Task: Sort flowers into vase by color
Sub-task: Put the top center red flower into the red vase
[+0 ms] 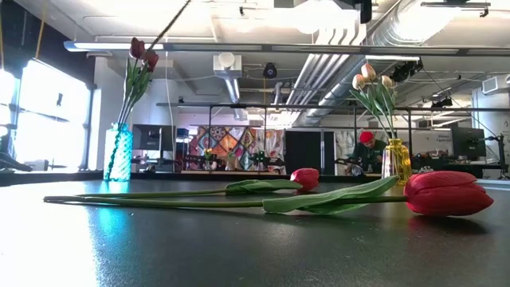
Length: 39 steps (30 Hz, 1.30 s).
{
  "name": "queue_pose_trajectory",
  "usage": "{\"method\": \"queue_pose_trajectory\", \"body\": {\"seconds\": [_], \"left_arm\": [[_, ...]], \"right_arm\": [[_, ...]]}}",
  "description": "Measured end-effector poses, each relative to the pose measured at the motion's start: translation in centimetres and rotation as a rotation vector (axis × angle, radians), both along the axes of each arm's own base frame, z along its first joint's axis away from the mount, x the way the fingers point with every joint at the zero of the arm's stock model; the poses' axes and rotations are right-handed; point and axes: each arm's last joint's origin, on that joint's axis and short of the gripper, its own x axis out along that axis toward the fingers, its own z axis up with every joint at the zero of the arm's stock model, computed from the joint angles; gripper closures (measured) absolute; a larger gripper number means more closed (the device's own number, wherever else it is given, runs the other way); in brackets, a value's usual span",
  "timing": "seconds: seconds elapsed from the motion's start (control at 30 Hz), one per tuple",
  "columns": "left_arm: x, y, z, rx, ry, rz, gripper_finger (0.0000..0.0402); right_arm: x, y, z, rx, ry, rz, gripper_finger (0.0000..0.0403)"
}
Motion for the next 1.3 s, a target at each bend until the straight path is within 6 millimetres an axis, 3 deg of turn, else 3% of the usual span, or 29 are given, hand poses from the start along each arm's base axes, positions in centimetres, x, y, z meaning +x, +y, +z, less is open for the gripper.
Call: {"method": "queue_pose_trajectory", "body": {"seconds": [0.17, 0.43, 0.67, 0.9, 1.3], "left_arm": [[-3.7, -1.7, -1.9, -0.040, -0.112, -0.037, 0.0401], [-8.1, -4.9, -4.5, -0.031, -0.097, -0.308, 0.0401], [-11.4, -7.1, -3.7, -0.020, -0.226, -0.475, 0.0401], [-14.0, -8.8, -3.3, -0.020, -0.264, -0.648, 0.0401], [-17.4, -10.7, -4.7, -0.001, -0.186, -0.709, 0.0401]], "right_arm": [[1.0, 0.1, -1.1, 0.161, 0.011, 0.057, 0.0208], [4.3, 1.6, -4.4, 0.381, 0.093, 0.094, 0.0208], [6.7, 4.9, -7.2, 0.472, 0.143, 0.107, 0.0208], [7.7, 7.7, -9.2, 0.550, 0.152, 0.065, 0.0208], [8.1, 9.1, -10.5, 0.631, 0.154, 0.045, 0.0208]]}}
